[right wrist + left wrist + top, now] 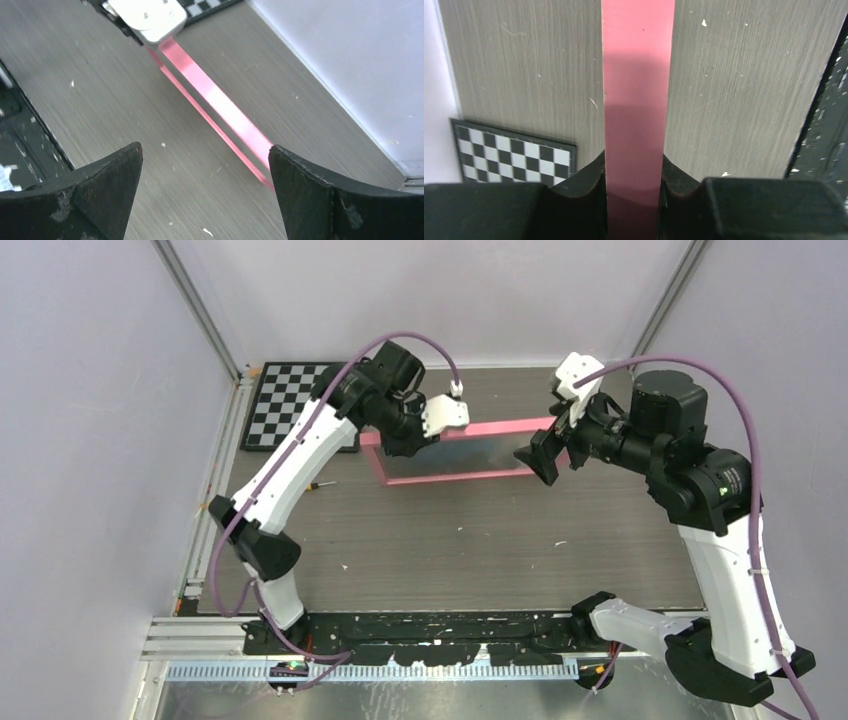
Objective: Take the photo out of the frame
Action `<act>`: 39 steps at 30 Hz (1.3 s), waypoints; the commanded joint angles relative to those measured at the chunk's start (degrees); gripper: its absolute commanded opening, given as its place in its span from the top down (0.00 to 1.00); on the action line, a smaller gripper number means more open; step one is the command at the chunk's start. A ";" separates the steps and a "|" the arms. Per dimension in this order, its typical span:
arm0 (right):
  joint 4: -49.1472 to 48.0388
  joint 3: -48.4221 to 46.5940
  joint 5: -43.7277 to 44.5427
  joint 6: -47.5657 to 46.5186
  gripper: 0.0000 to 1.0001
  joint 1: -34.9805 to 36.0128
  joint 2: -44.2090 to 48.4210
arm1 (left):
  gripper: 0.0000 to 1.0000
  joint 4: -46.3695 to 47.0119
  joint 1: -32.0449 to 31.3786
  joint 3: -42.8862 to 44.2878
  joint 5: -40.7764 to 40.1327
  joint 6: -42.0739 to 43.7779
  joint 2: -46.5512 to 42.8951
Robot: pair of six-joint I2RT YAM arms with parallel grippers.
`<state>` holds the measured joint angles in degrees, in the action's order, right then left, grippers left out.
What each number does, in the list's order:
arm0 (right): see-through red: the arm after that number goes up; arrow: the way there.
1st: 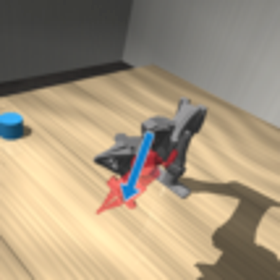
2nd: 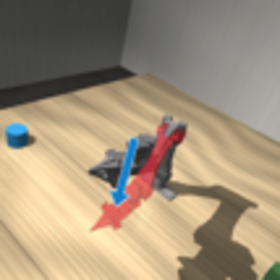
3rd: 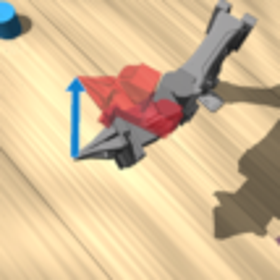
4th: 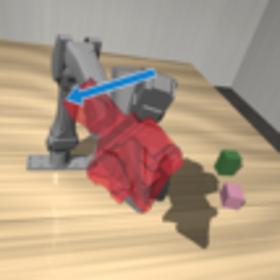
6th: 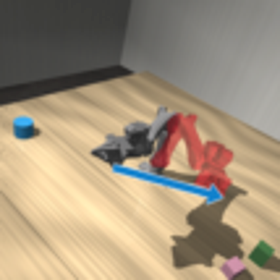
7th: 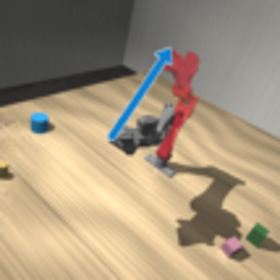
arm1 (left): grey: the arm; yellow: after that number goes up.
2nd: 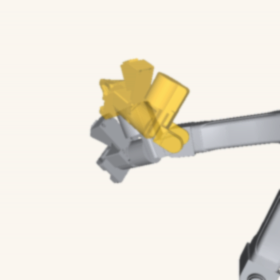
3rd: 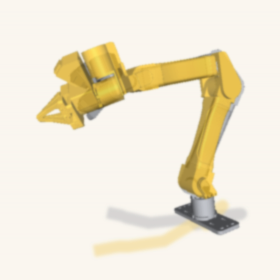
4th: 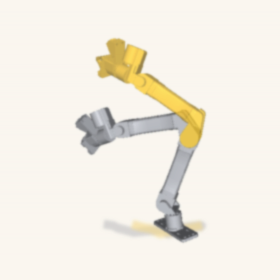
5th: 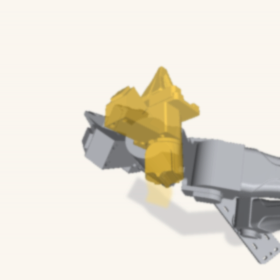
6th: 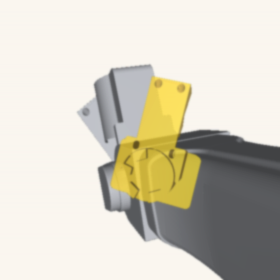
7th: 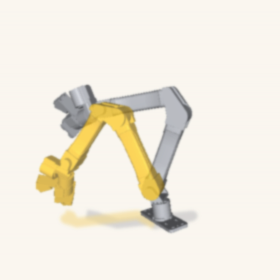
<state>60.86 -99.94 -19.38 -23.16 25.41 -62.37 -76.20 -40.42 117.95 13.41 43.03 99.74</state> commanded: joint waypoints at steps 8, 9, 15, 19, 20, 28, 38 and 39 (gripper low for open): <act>-4.28 -4.52 -0.80 16.70 0.00 -7.11 -5.59 | 1.00 -12.96 13.59 26.28 24.27 -34.16 17.73; -4.09 -4.13 -2.16 17.07 0.01 -8.39 -6.24 | 1.00 -11.99 15.13 25.94 25.97 -36.96 18.15; -4.11 -0.45 -9.47 19.03 0.00 -15.48 -9.04 | 1.00 -8.92 21.24 23.95 31.75 -41.08 18.94; -6.20 3.27 -11.49 19.42 0.00 -17.59 -9.00 | 1.00 -9.41 23.86 26.45 39.81 -40.71 20.92; -6.58 4.00 -11.75 19.46 0.00 -17.87 -8.99 | 1.00 -9.22 24.22 26.30 41.84 -40.74 21.07; -7.25 7.24 -12.51 19.73 0.00 -19.22 -8.78 | 1.00 9.02 28.94 8.09 54.95 -56.90 16.45; -8.46 16.57 -15.49 21.12 0.00 -23.94 -7.67 | 1.00 40.69 34.45 -30.30 50.72 -72.07 2.44; -8.66 17.57 -16.17 21.50 0.00 -24.54 -7.87 | 1.00 41.42 34.61 -33.41 49.92 -71.71 1.86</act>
<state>54.68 -85.14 -32.40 -3.60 2.94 -71.48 -46.30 -6.79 90.94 61.93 -25.06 108.81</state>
